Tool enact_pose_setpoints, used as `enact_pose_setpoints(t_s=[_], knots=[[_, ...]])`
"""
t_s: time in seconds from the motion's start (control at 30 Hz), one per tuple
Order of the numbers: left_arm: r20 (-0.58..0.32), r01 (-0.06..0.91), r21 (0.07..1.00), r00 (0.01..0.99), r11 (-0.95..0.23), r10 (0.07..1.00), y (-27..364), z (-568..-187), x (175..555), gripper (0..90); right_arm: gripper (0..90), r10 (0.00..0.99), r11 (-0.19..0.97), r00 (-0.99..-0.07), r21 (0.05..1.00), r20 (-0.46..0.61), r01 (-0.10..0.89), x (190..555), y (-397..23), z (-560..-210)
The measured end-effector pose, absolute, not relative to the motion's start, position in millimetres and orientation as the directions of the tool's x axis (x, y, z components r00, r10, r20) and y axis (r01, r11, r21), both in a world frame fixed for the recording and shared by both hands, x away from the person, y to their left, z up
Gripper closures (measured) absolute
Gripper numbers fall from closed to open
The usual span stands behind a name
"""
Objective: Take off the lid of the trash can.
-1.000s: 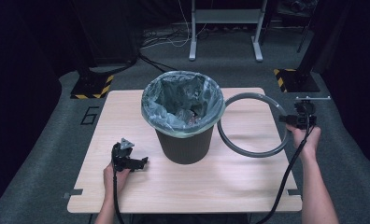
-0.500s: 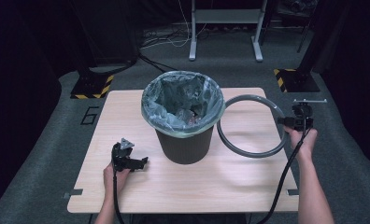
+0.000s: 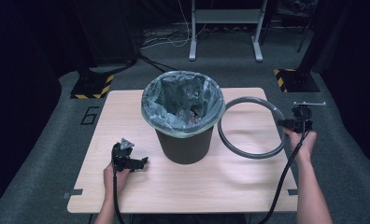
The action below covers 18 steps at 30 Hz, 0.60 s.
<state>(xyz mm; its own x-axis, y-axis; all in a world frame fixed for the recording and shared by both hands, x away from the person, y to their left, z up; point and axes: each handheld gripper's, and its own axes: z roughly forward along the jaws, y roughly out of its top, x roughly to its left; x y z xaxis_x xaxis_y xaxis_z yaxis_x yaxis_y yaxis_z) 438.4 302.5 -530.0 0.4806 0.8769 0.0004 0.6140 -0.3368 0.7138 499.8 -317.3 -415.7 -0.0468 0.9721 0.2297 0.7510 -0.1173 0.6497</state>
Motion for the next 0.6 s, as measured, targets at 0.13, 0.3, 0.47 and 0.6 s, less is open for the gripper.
enact_pose_setpoints(t_s=[0.13, 0.3, 0.47, 0.6], knots=[[0.0, 0.614, 0.714, 0.481, -0.337, 0.877, 303, -530, 438, 0.1, 78.6, 0.973, -0.117, -0.045, 0.649, 0.227, 0.752, 500, -318, -419], [0.0, 0.614, 0.714, 0.481, -0.337, 0.877, 303, -530, 438, 0.2, 78.5, 0.975, -0.122, -0.03, 0.637, 0.222, 0.761, 501, -318, -426], [0.0, 0.614, 0.714, 0.481, -0.337, 0.877, 303, -530, 438, 0.2, 78.5, 0.976, -0.125, -0.018, 0.628, 0.216, 0.768, 503, -319, -434], [0.0, 0.614, 0.714, 0.481, -0.337, 0.877, 303, -530, 438, 0.1, 78.5, 0.976, -0.131, -0.01, 0.621, 0.217, 0.773, 504, -317, -438]])
